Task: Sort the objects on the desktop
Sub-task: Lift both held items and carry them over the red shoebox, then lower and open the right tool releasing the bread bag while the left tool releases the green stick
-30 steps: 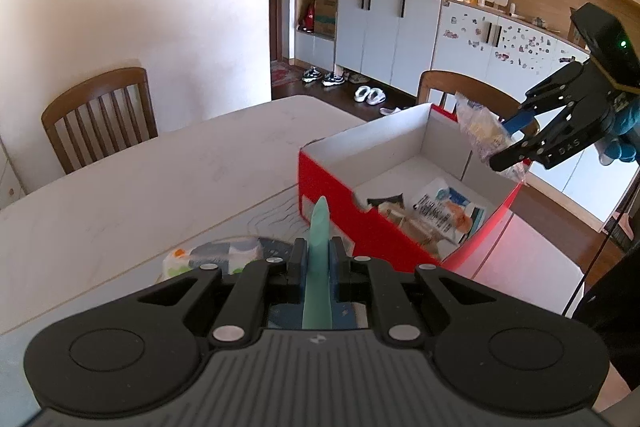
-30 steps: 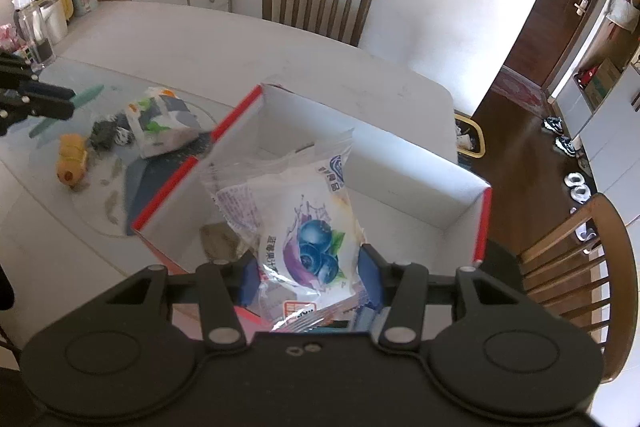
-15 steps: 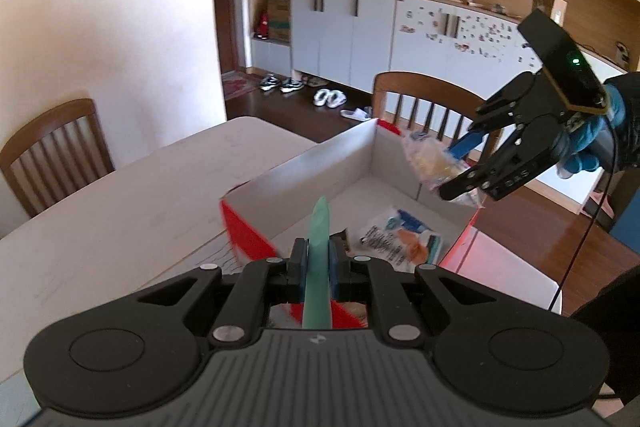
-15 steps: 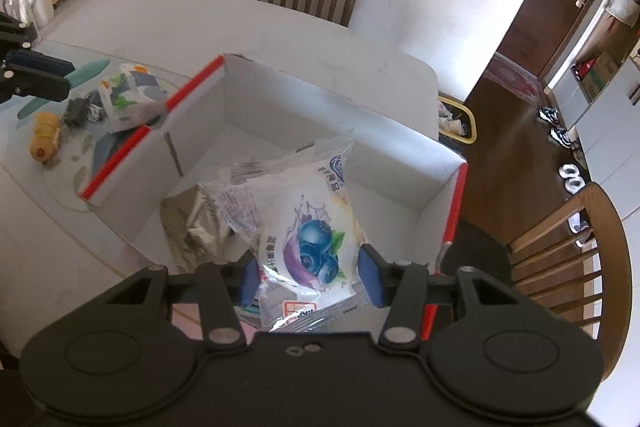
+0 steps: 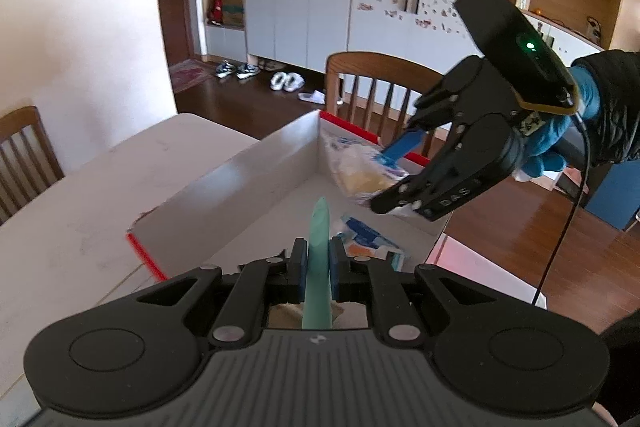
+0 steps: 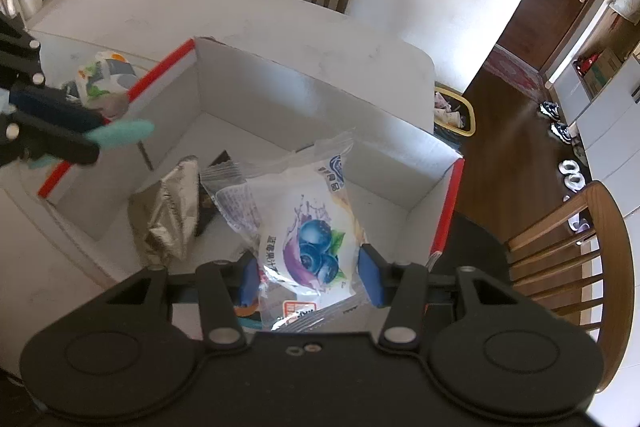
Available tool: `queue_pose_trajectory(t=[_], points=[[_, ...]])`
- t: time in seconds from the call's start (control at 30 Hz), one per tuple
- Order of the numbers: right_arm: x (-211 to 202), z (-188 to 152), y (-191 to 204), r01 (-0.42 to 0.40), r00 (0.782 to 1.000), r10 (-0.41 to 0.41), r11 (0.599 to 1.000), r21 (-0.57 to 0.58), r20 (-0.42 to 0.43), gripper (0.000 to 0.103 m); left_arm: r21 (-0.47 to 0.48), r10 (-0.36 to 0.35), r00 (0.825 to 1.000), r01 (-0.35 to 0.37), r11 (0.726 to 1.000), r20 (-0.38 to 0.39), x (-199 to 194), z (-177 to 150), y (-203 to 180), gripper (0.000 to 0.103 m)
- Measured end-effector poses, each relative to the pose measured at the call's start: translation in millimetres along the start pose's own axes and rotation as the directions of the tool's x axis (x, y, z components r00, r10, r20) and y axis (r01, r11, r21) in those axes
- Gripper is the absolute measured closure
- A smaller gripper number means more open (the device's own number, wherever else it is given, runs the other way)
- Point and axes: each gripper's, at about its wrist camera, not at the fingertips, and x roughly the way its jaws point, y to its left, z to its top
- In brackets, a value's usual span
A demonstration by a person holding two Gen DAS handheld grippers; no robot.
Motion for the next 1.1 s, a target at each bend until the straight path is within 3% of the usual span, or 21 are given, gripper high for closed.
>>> queue_pose_trajectory(t=[0.47,1.1], points=[[40,12,-8,0.029,0.998,-0.033,0.997,-0.065,-0.057,0.053,-0.003,-0.053,0.986,0.053,0.999,-0.159,63,5,-3,0.093],[79,18,-14,0.011,0.988,-0.024,0.996,-0.083,-0.152,0.053,0.002,-0.099,0.951,0.104,0.995,-0.294,98,-3,-4,0.093]])
